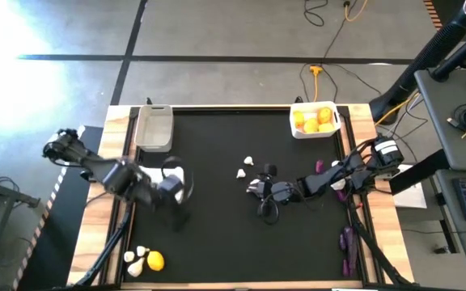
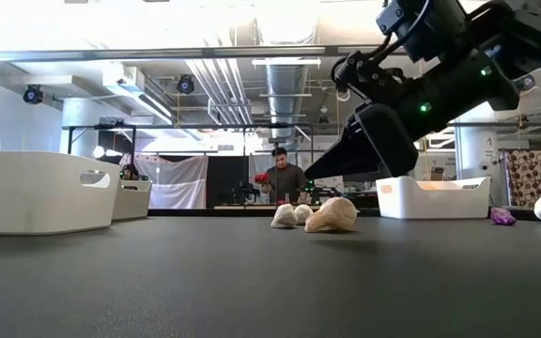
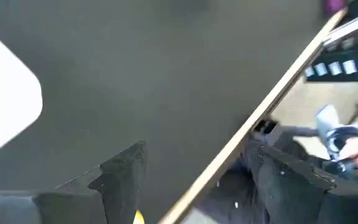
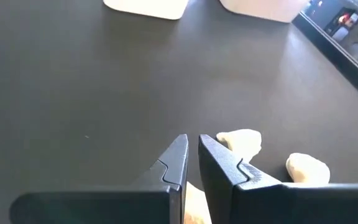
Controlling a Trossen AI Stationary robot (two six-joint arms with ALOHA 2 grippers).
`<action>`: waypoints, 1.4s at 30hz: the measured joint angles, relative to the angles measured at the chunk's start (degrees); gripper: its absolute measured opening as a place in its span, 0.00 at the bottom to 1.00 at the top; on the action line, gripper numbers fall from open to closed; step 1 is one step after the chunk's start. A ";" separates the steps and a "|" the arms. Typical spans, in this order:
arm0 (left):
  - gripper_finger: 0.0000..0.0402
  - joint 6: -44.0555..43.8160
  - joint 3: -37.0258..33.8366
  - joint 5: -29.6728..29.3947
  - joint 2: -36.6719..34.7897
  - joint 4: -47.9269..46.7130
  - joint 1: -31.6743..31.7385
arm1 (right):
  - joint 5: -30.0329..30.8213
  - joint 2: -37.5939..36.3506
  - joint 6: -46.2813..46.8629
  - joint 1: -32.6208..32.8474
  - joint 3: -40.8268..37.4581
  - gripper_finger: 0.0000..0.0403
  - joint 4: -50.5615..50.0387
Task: Sort produce into baskets
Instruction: Put the yellow lemon into the top white bin
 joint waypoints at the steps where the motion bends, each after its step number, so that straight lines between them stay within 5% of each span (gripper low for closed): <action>1: 0.65 -3.42 1.71 0.82 1.72 -2.04 -1.75 | 0.00 0.00 0.44 -0.01 -0.07 0.08 -0.02; 10: 0.65 -25.68 8.82 15.51 15.05 -7.29 -9.79 | -1.38 0.02 -1.21 -0.01 -0.07 0.08 0.07; 21: 0.65 -25.19 7.43 28.02 25.96 -6.45 -10.50 | -1.37 0.04 -5.34 -0.15 -0.07 0.08 3.22; 30: 0.65 -24.63 0.68 30.81 26.47 -3.34 -10.52 | -1.38 0.07 -4.81 -0.15 -0.07 0.08 2.83; 37: 0.65 -25.14 -10.82 34.18 26.43 13.88 -10.56 | -1.40 0.10 -3.75 -0.15 -0.19 0.08 1.17; 42: 0.65 -26.16 -15.81 40.23 26.19 16.01 -11.01 | -1.40 0.11 -3.70 -0.15 -0.33 0.08 1.18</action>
